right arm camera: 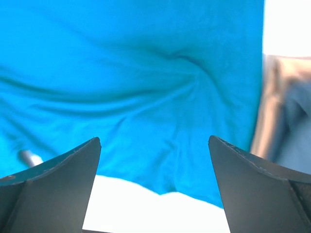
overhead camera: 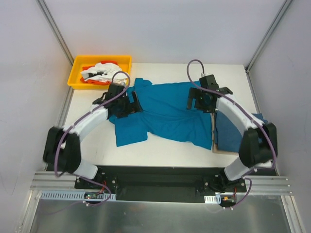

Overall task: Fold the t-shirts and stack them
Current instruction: Flatten out the tshirt

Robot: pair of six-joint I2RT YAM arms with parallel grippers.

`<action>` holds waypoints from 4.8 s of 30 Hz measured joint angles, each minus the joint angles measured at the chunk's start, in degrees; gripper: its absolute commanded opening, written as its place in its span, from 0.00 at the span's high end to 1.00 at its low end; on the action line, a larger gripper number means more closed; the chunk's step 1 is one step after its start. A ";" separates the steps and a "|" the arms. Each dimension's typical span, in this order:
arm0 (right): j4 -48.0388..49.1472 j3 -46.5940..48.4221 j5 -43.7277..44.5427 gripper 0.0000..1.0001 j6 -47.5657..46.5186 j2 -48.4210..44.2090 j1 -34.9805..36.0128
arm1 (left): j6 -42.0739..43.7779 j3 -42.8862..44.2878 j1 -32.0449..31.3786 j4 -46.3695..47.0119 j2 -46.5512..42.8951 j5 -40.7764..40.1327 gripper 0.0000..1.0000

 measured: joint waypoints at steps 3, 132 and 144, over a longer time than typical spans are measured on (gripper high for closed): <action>1.42 -5.51 3.08 0.03 0.28 -12.24 1.81 | -0.57 -6.10 0.00 -2.27 -12.74 -2.67 0.01; 2.99 -38.16 14.21 0.99 23.56 -20.70 14.05 | -8.61 -30.01 18.01 -8.22 -28.00 -17.20 1.00; 10.99 -38.34 12.59 0.99 14.73 -27.63 14.05 | -8.70 -29.70 18.01 -7.74 -36.96 -15.32 1.00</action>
